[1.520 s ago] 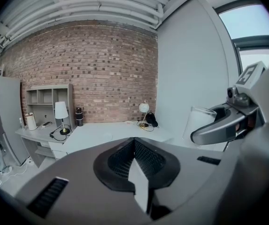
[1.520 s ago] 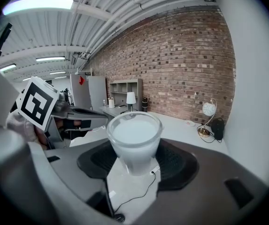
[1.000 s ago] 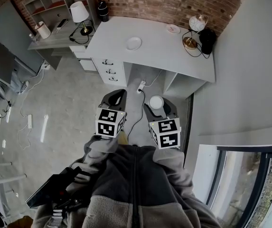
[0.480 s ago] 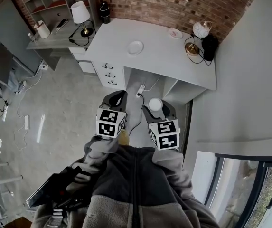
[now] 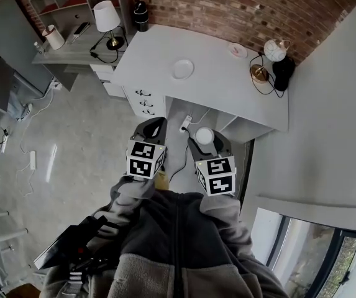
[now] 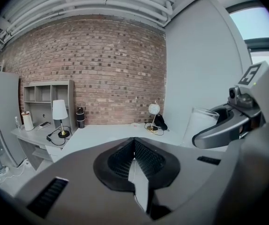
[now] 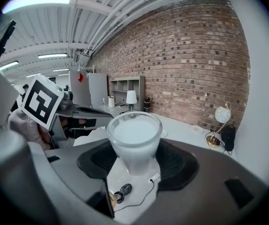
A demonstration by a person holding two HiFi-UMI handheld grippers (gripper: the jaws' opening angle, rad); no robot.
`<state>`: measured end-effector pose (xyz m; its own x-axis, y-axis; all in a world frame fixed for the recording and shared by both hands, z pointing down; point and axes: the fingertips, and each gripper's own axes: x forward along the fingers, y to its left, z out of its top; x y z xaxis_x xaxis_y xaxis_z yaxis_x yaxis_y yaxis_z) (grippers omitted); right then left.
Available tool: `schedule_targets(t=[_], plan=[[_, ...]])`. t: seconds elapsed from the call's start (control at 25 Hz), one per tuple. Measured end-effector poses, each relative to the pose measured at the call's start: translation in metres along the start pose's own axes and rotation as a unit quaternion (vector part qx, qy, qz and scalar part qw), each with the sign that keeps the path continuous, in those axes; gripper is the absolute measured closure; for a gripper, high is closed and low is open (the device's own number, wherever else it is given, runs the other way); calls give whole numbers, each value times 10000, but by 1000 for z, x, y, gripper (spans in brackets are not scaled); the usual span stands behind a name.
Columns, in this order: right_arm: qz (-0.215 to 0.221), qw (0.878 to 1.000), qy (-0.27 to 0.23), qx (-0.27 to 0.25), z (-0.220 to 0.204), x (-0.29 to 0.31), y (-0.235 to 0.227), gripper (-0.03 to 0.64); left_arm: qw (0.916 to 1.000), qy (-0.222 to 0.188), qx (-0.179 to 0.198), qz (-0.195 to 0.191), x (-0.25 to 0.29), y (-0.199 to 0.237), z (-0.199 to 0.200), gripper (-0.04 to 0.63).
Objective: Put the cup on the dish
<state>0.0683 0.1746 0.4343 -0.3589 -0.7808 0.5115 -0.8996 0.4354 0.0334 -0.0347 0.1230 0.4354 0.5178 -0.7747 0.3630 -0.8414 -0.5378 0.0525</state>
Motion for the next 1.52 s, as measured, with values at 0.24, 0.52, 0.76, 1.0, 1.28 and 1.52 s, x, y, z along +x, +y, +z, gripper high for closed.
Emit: schedule_targets(t=[0.24,0.52,0.76,1.0,1.28,1.52], plan=[[8,10000,26,-45,25,47,-17,357,9998,145,-135,-1,40,35,5,589],[-1,9999,146,-24,50,101,-37,357,9994,271,-198,-81,92,73,16,589],[-93,9997,222,97,78,145,-60,357,9990,373,-190,-165,135,109,36,590],[-225,9991,267,238,99,186,-82,357,9984,468,-136,-286,175,139,51,589],[-275,9983,413,321,116,230,-102,357,9970,622,-164,-424,217,165,59,589],[-314,9978,490,324,131,254,-117,357,9957,736,-294,-482,245,184,63,589]])
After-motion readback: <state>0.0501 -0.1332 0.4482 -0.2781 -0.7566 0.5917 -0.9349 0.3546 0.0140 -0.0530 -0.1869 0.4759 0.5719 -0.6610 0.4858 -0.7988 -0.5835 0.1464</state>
